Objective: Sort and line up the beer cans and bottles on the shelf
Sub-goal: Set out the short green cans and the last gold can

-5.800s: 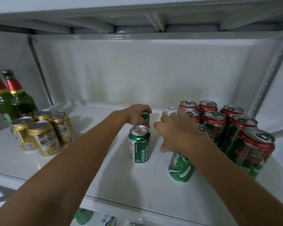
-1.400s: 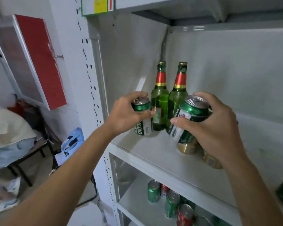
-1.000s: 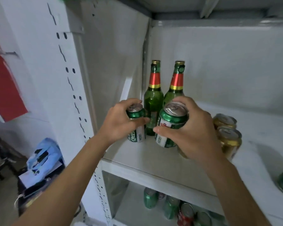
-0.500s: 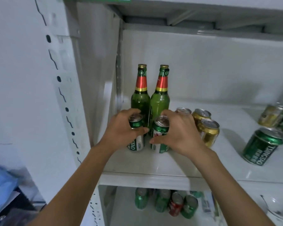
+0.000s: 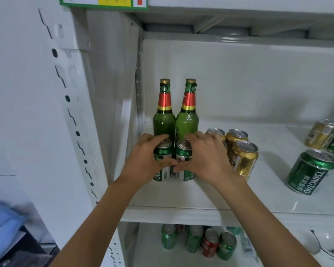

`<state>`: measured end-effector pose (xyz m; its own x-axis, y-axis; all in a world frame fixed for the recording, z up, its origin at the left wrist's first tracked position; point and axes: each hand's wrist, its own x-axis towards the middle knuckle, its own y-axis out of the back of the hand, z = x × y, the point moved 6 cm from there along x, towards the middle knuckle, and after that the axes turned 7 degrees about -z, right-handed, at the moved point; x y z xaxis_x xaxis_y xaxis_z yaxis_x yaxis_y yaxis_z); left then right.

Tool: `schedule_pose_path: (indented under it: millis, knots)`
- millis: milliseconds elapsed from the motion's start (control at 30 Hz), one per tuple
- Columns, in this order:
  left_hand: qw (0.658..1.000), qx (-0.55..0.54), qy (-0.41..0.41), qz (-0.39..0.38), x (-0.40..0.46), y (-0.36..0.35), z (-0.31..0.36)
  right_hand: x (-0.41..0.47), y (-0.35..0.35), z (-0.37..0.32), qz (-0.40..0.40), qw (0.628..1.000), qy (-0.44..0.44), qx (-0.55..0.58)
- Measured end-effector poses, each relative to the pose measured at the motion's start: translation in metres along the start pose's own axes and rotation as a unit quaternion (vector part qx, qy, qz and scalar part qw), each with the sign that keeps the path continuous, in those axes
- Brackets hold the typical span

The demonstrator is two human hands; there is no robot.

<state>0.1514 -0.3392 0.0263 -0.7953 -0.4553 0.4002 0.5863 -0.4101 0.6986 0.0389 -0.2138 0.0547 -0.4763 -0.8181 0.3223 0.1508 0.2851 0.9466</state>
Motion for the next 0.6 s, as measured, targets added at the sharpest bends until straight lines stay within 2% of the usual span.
schedule_pose_path:
  millis: [333,500,600]
  knots:
    - [1.0,-0.02,-0.011,0.016,-0.001,-0.005,-0.008,0.001,0.0,0.0,-0.011,0.998,-0.005,-0.058]
    - [1.0,0.011,-0.022,0.01,-0.007,-0.003,0.0,-0.011,0.005,0.004,0.001,1.0,0.016,-0.02]
    - [0.997,0.062,-0.019,0.041,-0.014,0.004,0.006,-0.029,0.018,0.017,0.031,0.998,0.041,0.048]
